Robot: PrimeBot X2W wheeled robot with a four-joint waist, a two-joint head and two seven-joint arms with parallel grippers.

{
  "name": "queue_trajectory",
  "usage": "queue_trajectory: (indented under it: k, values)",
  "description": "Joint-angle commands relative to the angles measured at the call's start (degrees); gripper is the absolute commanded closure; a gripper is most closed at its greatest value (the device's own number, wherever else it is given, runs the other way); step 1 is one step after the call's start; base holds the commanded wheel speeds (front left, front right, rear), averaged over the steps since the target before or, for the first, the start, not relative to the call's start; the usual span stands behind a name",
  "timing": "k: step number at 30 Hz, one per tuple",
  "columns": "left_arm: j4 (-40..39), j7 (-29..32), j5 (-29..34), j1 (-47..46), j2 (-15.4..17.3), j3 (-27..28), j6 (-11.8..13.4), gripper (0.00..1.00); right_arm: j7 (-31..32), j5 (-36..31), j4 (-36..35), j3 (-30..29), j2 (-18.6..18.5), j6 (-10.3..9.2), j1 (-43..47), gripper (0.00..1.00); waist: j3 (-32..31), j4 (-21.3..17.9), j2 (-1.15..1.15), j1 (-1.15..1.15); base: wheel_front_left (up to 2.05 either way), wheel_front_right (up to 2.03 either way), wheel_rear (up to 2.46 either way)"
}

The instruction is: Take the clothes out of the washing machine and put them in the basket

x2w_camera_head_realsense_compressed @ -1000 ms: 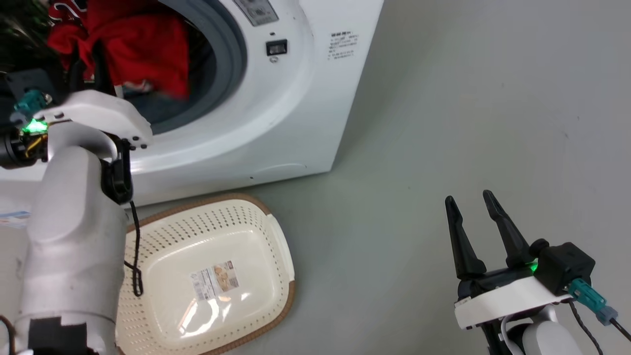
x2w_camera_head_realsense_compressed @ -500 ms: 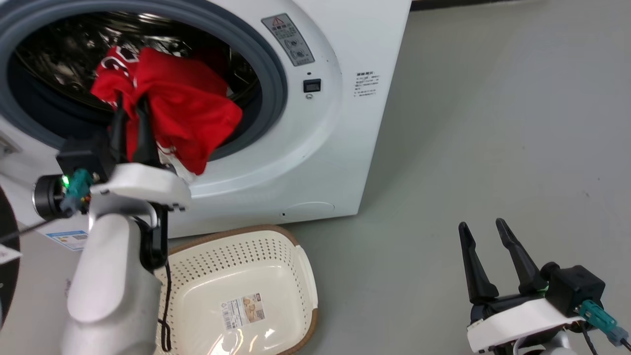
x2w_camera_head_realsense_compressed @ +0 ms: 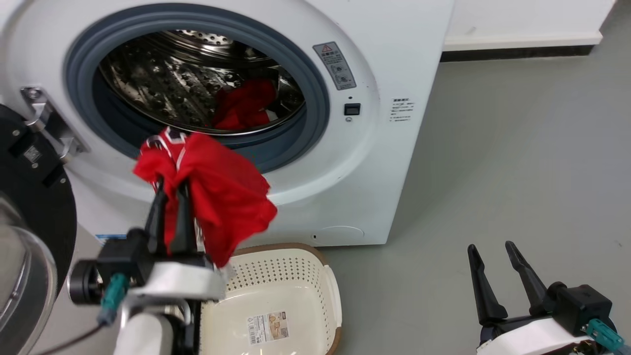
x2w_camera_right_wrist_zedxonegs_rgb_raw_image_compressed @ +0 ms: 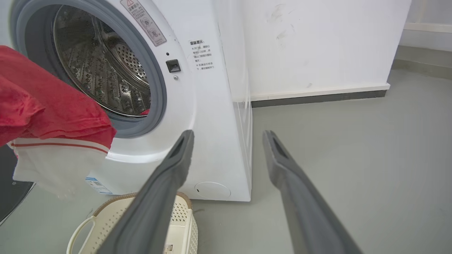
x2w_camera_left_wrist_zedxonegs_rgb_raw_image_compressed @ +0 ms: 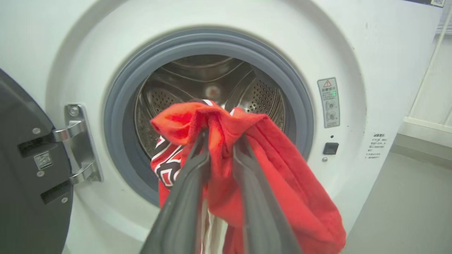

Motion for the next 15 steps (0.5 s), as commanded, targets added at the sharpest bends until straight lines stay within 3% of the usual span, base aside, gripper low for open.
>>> queue_trajectory:
  k: [1, 7, 15]
  values:
    - [-1.5, 0.5, 0.2, 2.4, -0.4, -0.4, 0.5, 1.0, 0.2, -0.3, -0.6, 0.0, 0.1, -0.02, 0.6, 0.0, -0.2, 0.8, 0.0, 0.01, 0.0, 0.0, 0.0]
    - [-5.0, 2.5, -1.0, 11.4, -2.1, -3.2, 2.2, 1.0, 1.1, -0.8, -2.4, 0.0, 0.1, -0.02, 0.6, 0.0, 2.0, 2.5, 0.0, 0.01, 0.0, 0.0, 0.0]
    - [1.8, 0.2, -3.3, 12.5, -3.7, -6.2, 4.2, 1.0, 1.0, -1.1, -4.1, 0.8, 0.1, -0.02, -2.5, 0.0, 9.2, 3.3, 0.0, 0.01, 0.0, 0.0, 0.0]
